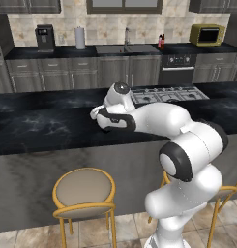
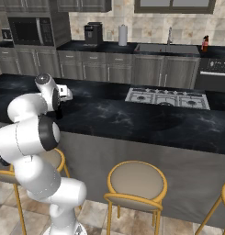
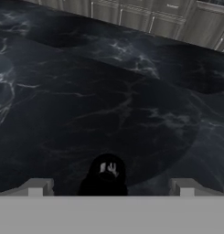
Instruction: Place the large bottle from the dining counter next to the other large bottle outside the sink, and place the small bottle from the dining counter next to the other small bottle inside the sink.
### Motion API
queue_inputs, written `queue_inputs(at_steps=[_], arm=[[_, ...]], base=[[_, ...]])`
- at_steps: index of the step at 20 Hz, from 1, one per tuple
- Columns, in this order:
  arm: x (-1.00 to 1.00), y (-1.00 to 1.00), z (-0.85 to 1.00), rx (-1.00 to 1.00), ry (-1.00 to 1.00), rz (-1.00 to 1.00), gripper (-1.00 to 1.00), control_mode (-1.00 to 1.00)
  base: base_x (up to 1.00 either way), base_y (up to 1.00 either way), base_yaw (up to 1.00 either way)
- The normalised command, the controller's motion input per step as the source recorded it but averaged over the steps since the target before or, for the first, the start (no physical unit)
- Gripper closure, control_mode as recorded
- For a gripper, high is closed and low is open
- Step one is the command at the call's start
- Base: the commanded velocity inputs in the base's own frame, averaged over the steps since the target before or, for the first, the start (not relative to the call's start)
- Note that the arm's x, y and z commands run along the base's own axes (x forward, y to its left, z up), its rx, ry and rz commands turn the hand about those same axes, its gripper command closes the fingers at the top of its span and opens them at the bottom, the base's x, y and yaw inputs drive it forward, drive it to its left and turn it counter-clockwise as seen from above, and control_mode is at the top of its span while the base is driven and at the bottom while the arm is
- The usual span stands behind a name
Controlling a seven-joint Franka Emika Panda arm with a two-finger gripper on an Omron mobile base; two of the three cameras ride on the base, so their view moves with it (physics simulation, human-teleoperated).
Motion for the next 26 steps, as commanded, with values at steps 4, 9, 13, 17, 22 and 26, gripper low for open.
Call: queue_inputs(at_steps=[4,9,13,17,22,26], arm=[[0.13,0.00,-0.03,0.00,0.00,-0.02,-1.00,-1.00],[0.24,0.00,-0.07,0.00,0.00,-0.03,-1.00,-1.00],[0.24,0.02,-0.11,0.00,0.00,-0.04,-1.00,-1.00],[0.02,0.14,-0.02,0.00,0.00,-0.01,-1.00,-1.00],[0.00,0.30,0.00,0.00,0.00,0.00,1.00,-1.00],[0.00,0.21,0.00,0.00,0.00,0.00,1.00,-1.00]], base=[[0.00,0.00,0.00],[0.00,0.00,0.00],[0.00,0.00,0.00],[0.00,0.00,0.00],[0.00,0.00,0.00],[0.00,0.00,0.00]])
